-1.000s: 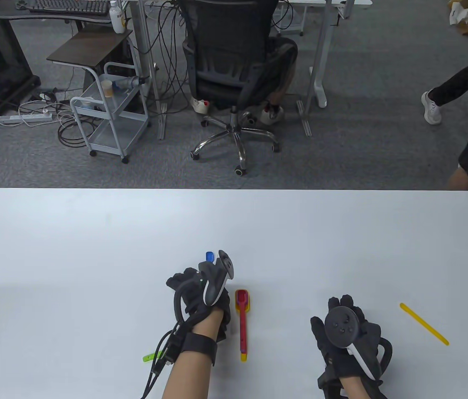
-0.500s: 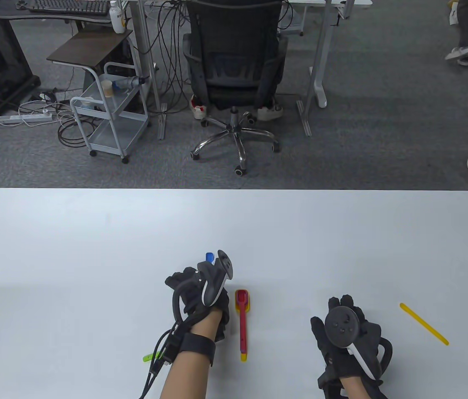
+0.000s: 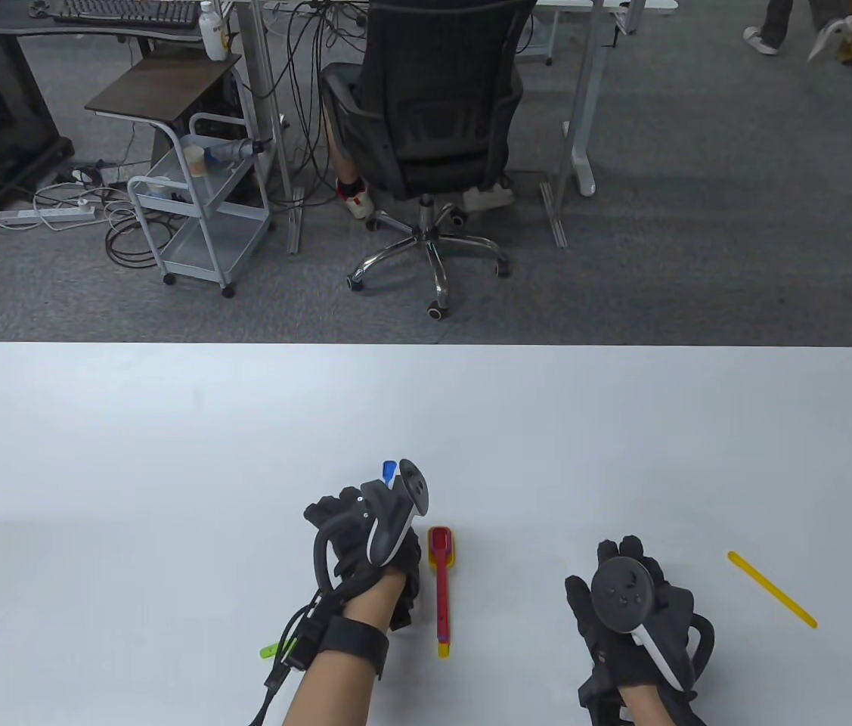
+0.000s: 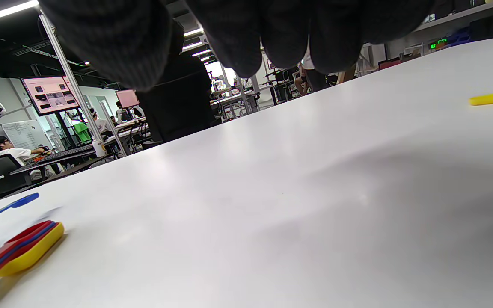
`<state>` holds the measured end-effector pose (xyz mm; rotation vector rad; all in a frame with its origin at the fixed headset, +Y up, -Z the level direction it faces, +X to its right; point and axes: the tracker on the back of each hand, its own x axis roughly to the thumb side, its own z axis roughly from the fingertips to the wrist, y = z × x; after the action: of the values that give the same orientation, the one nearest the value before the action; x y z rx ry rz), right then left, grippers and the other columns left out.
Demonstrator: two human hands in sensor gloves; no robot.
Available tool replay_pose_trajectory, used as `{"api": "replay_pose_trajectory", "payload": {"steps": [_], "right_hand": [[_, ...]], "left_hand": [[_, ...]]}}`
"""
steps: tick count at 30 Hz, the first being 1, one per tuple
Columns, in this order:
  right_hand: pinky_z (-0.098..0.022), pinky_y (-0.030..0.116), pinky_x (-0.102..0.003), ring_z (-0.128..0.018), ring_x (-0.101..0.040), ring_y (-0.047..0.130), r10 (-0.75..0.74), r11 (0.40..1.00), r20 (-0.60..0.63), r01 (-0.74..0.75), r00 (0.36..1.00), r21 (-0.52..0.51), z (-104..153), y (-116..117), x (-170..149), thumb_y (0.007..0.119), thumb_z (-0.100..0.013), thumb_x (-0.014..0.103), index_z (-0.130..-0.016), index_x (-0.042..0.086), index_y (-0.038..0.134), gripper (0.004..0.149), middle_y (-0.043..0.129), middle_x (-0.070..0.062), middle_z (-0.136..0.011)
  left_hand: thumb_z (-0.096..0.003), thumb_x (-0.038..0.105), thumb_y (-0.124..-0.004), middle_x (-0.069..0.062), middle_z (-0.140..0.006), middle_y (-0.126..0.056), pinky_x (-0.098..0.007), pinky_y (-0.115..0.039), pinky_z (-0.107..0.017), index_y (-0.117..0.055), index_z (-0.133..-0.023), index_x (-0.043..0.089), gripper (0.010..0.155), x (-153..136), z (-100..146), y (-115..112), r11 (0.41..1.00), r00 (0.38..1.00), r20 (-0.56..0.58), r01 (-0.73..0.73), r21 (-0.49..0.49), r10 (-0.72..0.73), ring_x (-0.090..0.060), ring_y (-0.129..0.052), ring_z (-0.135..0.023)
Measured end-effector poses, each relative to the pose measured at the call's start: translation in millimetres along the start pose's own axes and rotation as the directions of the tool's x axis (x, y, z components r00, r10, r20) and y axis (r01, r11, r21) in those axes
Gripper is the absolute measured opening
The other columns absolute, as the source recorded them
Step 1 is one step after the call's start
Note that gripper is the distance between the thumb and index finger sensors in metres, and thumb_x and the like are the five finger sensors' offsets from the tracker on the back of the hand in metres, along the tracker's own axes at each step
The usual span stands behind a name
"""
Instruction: Nest measuring spoons
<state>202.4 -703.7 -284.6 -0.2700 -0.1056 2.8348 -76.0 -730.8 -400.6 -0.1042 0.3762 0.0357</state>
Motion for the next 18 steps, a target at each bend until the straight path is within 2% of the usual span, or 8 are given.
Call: {"api": "replay_pose_trajectory", "payload": {"steps": [18], "right_hand": [[-0.067, 0.057, -0.069, -0.098, -0.060, 0.066, 0.002, 1.000, -0.008, -0.002, 1.000, -0.011, 0, -1, -1, 0.073, -0.052, 0.049, -0.108, 0.007, 0.066, 0.070, 0.057, -0.029, -0.119]], "left_hand": [[-0.0363, 0.050, -0.099, -0.008, -0.110, -0.078, -0.066, -0.051, -0.078, -0.102, -0.062, 0.008, 0.049, 9, 63, 15, 1.000, 0.996, 0.081, -0.025, 0.008, 0.024, -0.050, -0.076, -0.105]]}}
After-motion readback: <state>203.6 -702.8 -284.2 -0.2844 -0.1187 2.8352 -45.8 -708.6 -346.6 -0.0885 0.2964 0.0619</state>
